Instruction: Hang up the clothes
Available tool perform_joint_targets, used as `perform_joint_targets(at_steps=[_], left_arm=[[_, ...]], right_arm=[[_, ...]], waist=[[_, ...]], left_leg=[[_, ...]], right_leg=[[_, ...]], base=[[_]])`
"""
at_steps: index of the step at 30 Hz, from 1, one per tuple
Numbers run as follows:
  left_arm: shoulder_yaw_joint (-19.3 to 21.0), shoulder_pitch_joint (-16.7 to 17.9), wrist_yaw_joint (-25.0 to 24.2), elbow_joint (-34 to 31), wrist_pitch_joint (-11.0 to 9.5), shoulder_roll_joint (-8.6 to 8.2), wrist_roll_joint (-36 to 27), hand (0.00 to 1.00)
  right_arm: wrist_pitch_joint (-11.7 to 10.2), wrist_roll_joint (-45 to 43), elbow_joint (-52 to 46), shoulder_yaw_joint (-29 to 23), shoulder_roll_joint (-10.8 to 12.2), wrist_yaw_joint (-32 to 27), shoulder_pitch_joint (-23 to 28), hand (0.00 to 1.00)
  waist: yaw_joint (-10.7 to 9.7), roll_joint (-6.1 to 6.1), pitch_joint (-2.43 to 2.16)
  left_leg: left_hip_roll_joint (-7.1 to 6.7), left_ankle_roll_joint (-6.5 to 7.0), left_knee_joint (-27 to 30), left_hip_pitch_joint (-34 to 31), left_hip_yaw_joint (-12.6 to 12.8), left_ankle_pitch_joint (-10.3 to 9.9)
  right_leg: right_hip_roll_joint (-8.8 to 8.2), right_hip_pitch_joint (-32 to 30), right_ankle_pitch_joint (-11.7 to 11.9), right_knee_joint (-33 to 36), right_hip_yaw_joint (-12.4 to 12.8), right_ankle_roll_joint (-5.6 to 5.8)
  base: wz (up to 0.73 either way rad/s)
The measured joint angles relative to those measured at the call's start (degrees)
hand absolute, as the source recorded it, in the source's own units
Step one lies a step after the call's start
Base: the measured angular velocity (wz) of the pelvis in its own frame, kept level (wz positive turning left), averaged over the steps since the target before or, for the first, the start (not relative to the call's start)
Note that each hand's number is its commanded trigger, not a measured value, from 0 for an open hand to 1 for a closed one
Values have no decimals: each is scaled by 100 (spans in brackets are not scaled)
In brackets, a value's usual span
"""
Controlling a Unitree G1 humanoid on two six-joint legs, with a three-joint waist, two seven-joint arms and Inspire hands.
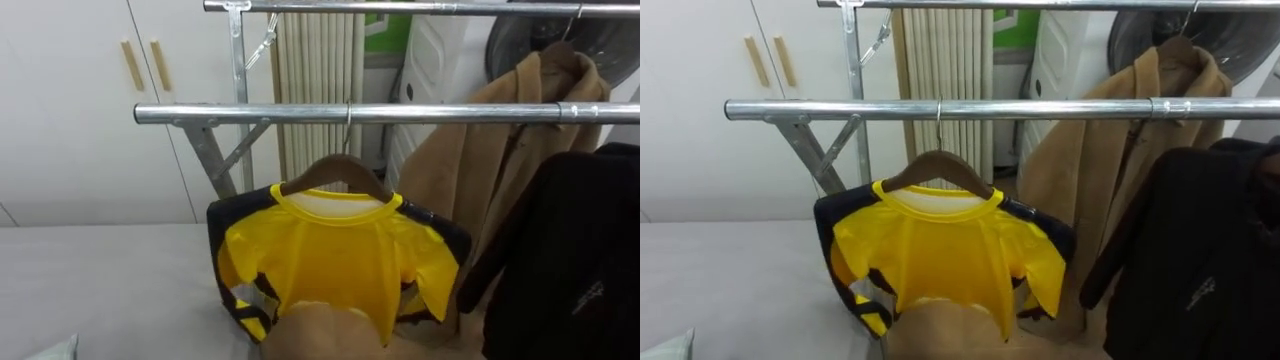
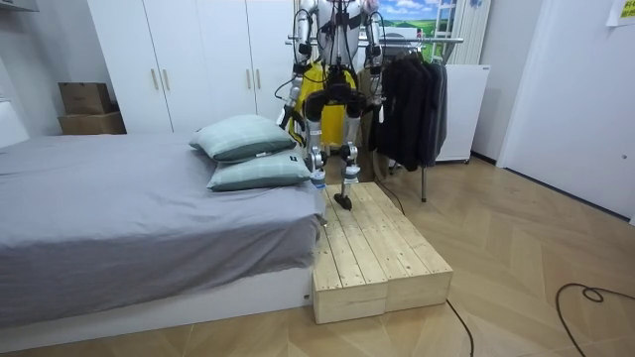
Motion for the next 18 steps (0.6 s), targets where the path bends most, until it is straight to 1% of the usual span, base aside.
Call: perform_joint_targets(at_steps=[1, 4, 5, 6, 7, 8, 9, 10, 11, 12, 13, 14, 15, 16, 17, 18], left_arm=[[-1, -11, 1, 0, -1, 0, 0, 0], [4, -111, 13, 2, -70, 11, 3, 0], [-42, -112, 14, 1, -181, 19, 1, 0], [-112, -115, 13, -1, -274, 29, 3, 0], [-123, -135, 12, -1, -314, 31, 4, 0], [-183, -188, 7, 1, -397, 33, 1, 0], [-208, -190, -3, 1, -439, 34, 4, 0], [-206, -225, -61, -5, -511, 31, 94, 0], [-184, -276, -134, -24, -571, 33, 292, 0], [-202, -386, -219, -39, -617, 36, 404, 0], [-216, -442, -266, -46, -631, 36, 404, 0], [-238, -486, -367, -109, -670, 38, 389, 0], [-313, -483, -442, -134, -717, 67, 377, 0], [-338, -480, -493, -135, -735, 73, 377, 0], [-343, -510, -581, -129, -744, 54, 385, 0], [-341, -551, -664, -130, -746, 52, 398, 0]], right_arm=[[-1, -12, 0, 61, -20, -19, -29, 0], [0, -348, 32, 182, -86, -23, -176, 0], [0, -494, 32, 192, -96, -23, -234, 0], [-1, -694, 36, 278, -129, -25, -325, 0], [-1, -768, 37, 353, -162, -23, -364, 0], [0, -864, 29, 419, -200, -12, -402, 0], [1, -926, 29, 426, -207, -15, -424, 0], [4, -1200, 29, 440, -232, -25, -491, 0], [4, -1417, 29, 438, -262, -17, -596, 0], [1, -1549, 31, 439, -259, -20, -688, 0], [1, -1575, 37, 453, -258, -17, -723, 0], [-1, -1584, 53, 455, -255, -17, -809, 0], [-13, -1577, 129, 444, -233, -20, -941, 0], [-12, -1577, 161, 425, -231, -18, -1010, 0], [-12, -1576, 175, 326, -239, -30, -1101, 0], [-3, -1583, 195, 308, -251, -63, -1186, 0]], waist=[[0, -1, 3], [21, 1, 14], [39, 1, 12], [132, -2, 11], [161, 2, 10], [199, -2, 10], [242, -8, 5], [378, 1, 8], [440, -4, 3], [439, -7, 1], [445, 2, 5], [458, 23, 3], [504, 32, 4], [502, -6, 17], [488, 51, -33], [486, 100, -48]], left_leg=[[0, -1, 2, -7, -18, 1], [-1, -10, 44, -116, -202, 14], [-6, -11, 69, -174, -298, 23], [-14, -12, 109, -255, -356, 22], [-17, -15, 139, -313, -423, 22], [-25, -26, 186, -433, -568, 36], [-28, -31, 205, -482, -643, 45], [-33, -50, 251, -582, -764, 80], [-16, -68, 386, -745, -787, 91], [9, -96, 482, -903, -715, 165], [24, -100, 520, -946, -583, 228], [82, -93, 547, -1002, -176, 356], [102, -62, 554, -1054, 130, 487], [102, -26, 561, -1097, 318, 540], [163, 68, 722, -1146, 828, 525], [248, 177, 941, -1118, 1311, 397]], right_leg=[[-3, -3, -3, 2, -15, -2], [-74, -15, -29, -7, -229, -29], [-100, -33, -58, 8, -313, -35], [-116, -117, -94, 47, -364, -48], [-138, -139, -104, 83, -429, -53], [-208, -182, -128, 103, -617, -72], [-235, -203, -144, 114, -694, -84], [-312, -233, -173, 126, -991, -124], [-405, -248, -218, 110, -1374, -158], [-509, -215, -281, 81, -1686, -163], [-579, -188, -323, 84, -1878, -166], [-708, -158, -427, 96, -2224, -167], [-828, -115, -520, 91, -2538, -163], [-898, -97, -593, 95, -2719, -160], [-1009, -51, -682, 104, -3085, -118], [-1075, 37, -734, 107, -3446, -87]], base=[[15], [37], [35], [34], [46], [56], [68], [69], [113], [126], [162], [161], [155], [157], [162], [168]])
